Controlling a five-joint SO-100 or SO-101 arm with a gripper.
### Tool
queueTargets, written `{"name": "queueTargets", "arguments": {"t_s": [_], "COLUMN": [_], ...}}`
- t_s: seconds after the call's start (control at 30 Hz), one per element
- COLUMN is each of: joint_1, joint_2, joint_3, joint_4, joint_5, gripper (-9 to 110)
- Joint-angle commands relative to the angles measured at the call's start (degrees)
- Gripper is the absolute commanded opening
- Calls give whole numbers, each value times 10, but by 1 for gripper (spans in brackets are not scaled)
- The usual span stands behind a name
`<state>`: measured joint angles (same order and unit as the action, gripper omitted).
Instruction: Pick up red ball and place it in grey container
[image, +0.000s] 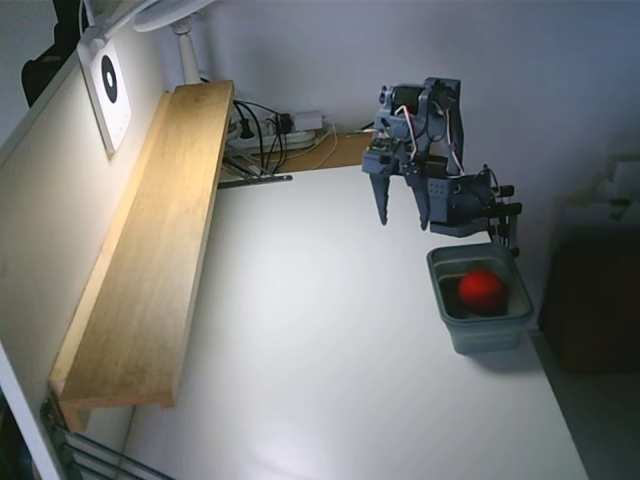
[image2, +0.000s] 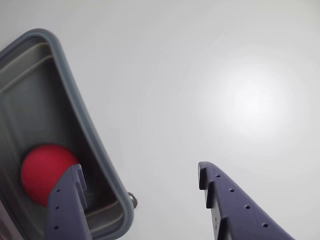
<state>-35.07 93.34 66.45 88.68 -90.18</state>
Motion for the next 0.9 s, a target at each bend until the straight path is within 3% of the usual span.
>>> {"name": "queueTargets", "arguments": {"t_s": [0.0,0.87], "joint_1": [45,416], "joint_2": [45,176], "joint_3": [4,59], "joint_4": [12,74], "joint_5": [2,2], "gripper": [25,8]}}
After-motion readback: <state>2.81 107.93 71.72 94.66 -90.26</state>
